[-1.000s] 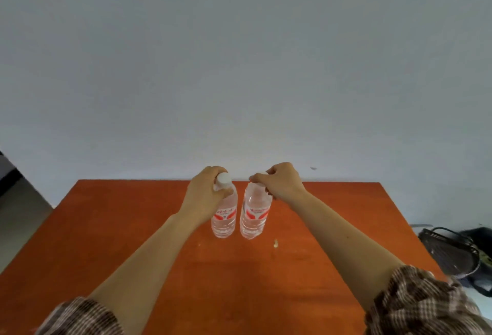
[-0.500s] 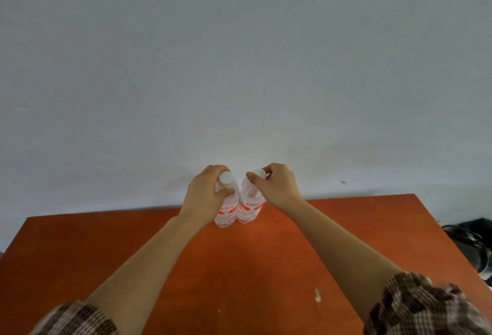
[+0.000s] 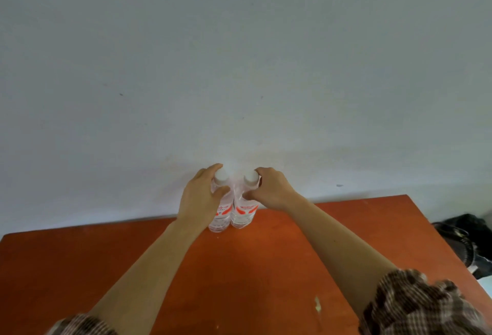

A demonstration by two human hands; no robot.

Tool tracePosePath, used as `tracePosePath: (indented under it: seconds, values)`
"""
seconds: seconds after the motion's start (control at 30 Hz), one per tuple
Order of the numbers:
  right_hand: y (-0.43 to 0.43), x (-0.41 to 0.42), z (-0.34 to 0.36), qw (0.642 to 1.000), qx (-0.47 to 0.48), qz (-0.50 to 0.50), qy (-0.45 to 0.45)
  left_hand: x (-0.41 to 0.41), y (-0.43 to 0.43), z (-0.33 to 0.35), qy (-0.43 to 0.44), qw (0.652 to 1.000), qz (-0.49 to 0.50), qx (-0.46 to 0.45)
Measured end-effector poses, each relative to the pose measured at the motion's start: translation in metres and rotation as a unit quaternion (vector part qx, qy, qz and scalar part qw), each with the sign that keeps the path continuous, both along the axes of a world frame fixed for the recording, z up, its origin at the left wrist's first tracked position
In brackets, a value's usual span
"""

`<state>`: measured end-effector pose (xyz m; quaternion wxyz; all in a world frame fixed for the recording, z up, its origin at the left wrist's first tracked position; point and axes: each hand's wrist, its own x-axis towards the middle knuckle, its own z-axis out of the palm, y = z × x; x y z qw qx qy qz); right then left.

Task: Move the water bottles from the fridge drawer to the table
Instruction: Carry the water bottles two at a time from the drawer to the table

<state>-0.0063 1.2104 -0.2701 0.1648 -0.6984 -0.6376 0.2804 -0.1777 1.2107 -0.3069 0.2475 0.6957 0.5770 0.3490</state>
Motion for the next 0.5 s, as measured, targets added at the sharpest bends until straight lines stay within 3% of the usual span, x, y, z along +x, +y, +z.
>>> tracePosePath:
  seconds: [0.5]
  values:
    - [-0.018, 0.006, -0.003, 0.999, 0.032, -0.031, 0.011, -0.004, -0.017, 0.009, 0.022, 0.999, 0.004, 0.028]
